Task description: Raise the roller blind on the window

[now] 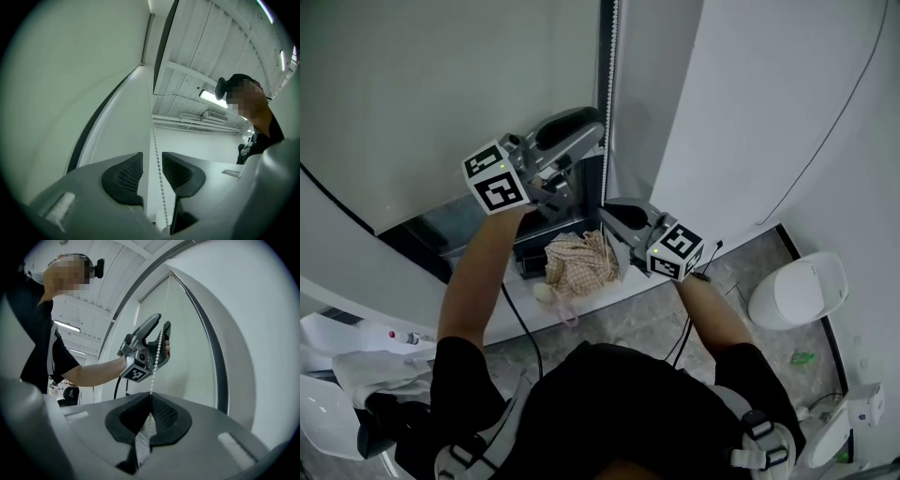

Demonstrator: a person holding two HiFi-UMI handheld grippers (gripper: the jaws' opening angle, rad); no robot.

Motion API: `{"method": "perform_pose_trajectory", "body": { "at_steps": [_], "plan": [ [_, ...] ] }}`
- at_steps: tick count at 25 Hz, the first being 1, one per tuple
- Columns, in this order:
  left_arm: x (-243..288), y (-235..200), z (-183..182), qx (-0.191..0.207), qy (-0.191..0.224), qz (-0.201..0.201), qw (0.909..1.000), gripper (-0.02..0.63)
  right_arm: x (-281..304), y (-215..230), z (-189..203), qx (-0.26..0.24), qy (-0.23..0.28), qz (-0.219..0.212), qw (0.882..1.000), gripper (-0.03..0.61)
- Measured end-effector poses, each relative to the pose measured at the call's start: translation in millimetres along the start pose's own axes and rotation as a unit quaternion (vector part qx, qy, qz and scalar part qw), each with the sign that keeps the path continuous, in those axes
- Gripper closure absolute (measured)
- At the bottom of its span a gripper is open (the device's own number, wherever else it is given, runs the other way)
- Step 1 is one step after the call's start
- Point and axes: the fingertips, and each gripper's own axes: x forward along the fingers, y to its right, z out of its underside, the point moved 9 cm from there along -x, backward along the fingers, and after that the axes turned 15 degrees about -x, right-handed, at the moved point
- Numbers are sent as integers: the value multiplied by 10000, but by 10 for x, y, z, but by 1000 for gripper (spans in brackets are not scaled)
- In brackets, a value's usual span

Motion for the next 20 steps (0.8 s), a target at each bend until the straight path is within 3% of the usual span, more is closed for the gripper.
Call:
{"method": "perform_pose_trajectory", "body": {
  "at_steps": [7,10,14,20],
  "plan": [
    [182,127,11,131,-138,507,9985,499,1,-32,-31,32,50,-36,10000,572],
    [215,167,23,273,-149,391,9988,592,-34,-24,-29,91,63,-24,9999,572],
    [171,111,21,128,-69,213,9997,603,-42,2,-5,110,64,23,9999,572],
    [96,135,72,258,-71,46,9996,604,-19,-71,48,47,30,4,10000,572]
  ]
}}
